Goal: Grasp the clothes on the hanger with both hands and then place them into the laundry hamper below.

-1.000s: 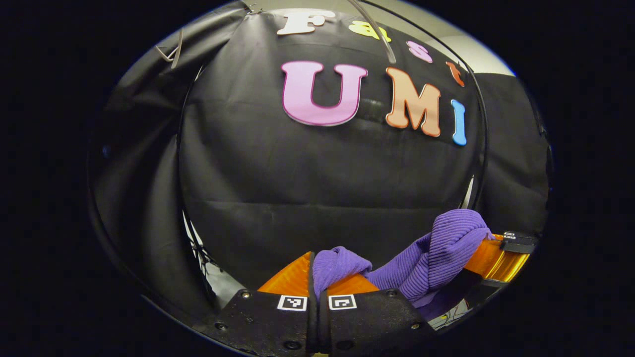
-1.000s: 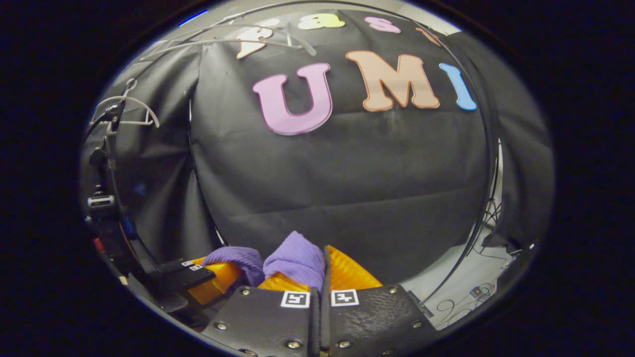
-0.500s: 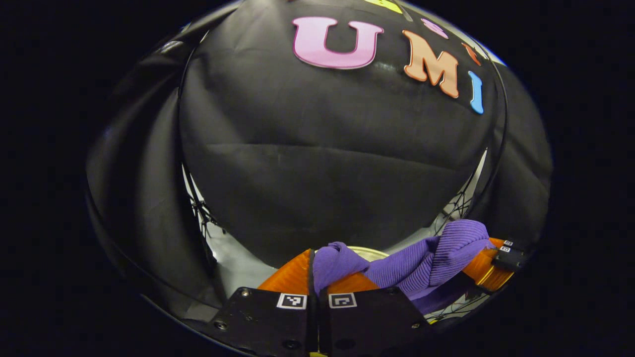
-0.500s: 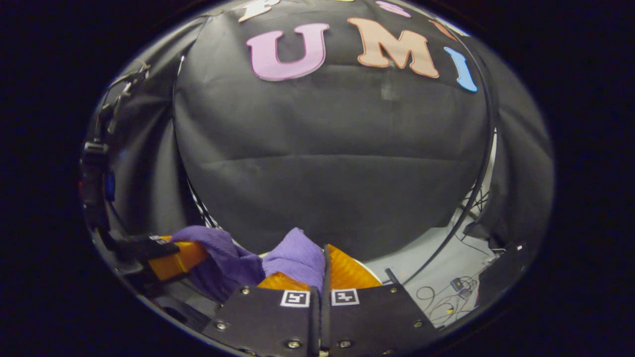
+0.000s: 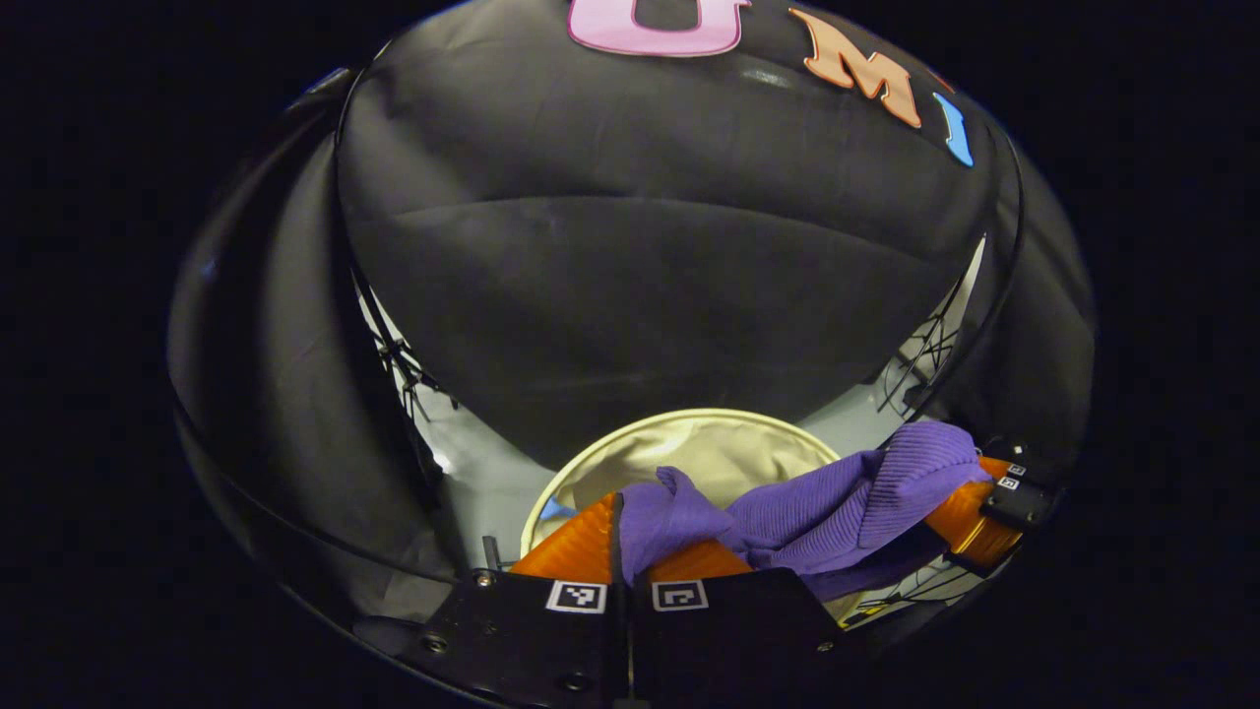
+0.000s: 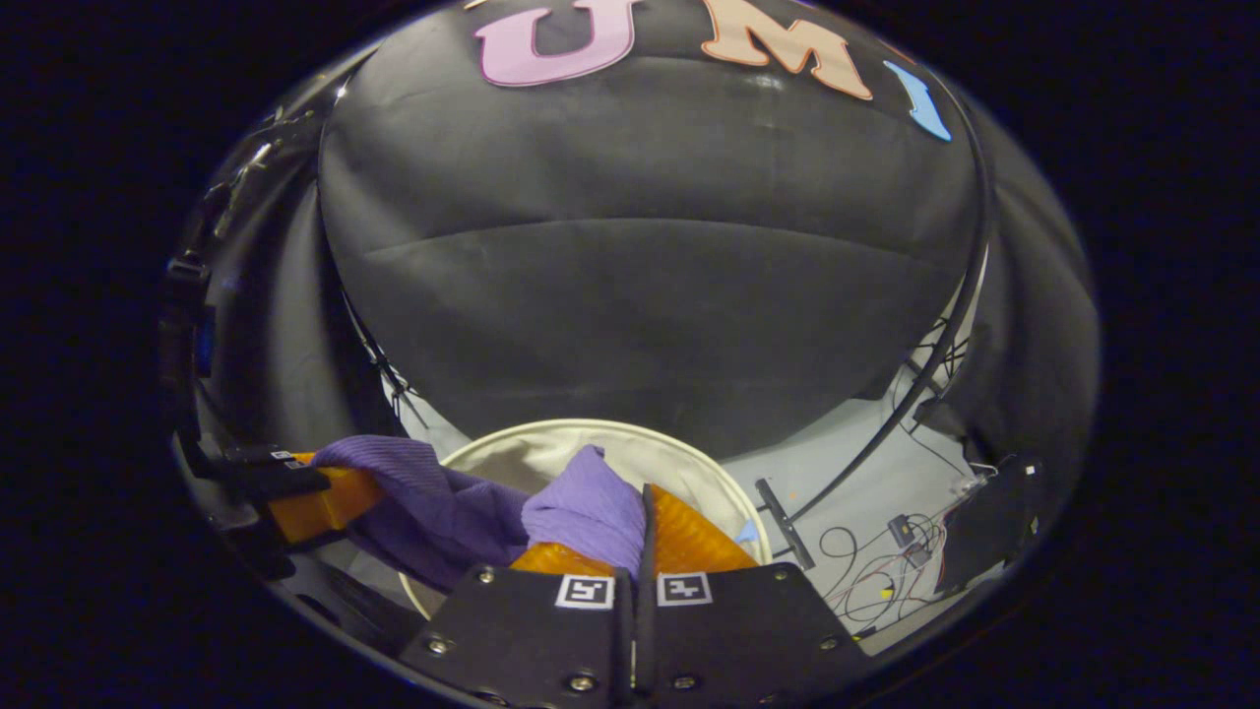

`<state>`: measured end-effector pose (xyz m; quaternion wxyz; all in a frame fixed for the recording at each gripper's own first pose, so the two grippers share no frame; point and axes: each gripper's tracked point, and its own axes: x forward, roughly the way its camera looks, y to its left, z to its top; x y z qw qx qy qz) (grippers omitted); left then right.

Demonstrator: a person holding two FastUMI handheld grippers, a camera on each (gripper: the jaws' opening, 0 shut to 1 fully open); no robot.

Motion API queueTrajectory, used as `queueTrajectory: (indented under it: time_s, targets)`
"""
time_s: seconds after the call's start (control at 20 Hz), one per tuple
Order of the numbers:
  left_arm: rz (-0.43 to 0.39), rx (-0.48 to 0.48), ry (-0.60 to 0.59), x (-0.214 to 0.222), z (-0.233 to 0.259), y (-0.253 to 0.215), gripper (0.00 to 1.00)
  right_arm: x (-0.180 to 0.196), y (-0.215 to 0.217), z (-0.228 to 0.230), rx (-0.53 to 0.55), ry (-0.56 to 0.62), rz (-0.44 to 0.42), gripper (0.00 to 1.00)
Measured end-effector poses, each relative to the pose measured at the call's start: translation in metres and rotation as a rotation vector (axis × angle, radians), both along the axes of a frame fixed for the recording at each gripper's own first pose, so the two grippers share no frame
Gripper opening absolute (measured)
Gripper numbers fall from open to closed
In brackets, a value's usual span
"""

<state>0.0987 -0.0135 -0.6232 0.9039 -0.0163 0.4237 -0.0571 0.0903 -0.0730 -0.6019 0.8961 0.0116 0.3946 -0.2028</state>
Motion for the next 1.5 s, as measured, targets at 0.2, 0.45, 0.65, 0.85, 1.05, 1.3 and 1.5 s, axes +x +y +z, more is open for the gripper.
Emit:
queueTrajectory:
  time_s: [0.2, 0.45, 0.65, 0.85, 1.05, 1.3, 1.5]
  targets:
    - [-0.027, -0.007, 0.053, -0.006, -0.014, -0.007, 0.12, -0.013, -0.016, -0.011, -0.028, 0.064, -0.034, 0.08]
    - [0.013, 0.021, -0.027, 0.011, 0.012, -0.001, 0.95, -0.005, -0.019, 0.013, -0.077, 0.020, -0.015, 0.98]
    - [0.030, -0.011, -0.080, 0.017, 0.036, -0.002, 0.96, 0.004, -0.019, 0.044, -0.099, -0.047, -0.016, 0.98]
    - [0.041, -0.014, -0.135, 0.025, 0.062, 0.002, 0.96, 0.010, -0.020, 0.072, -0.114, -0.101, -0.026, 0.98]
    - [0.041, -0.047, -0.168, 0.029, 0.088, -0.003, 0.97, 0.018, -0.016, 0.095, -0.094, -0.150, -0.030, 0.97]
    - [0.042, -0.038, -0.247, 0.039, 0.127, 0.001, 0.97, 0.029, -0.012, 0.135, -0.070, -0.235, -0.029, 0.97]
    - [0.036, -0.002, -0.307, 0.045, 0.158, 0.007, 0.96, 0.035, -0.009, 0.173, -0.089, -0.288, -0.015, 0.96]
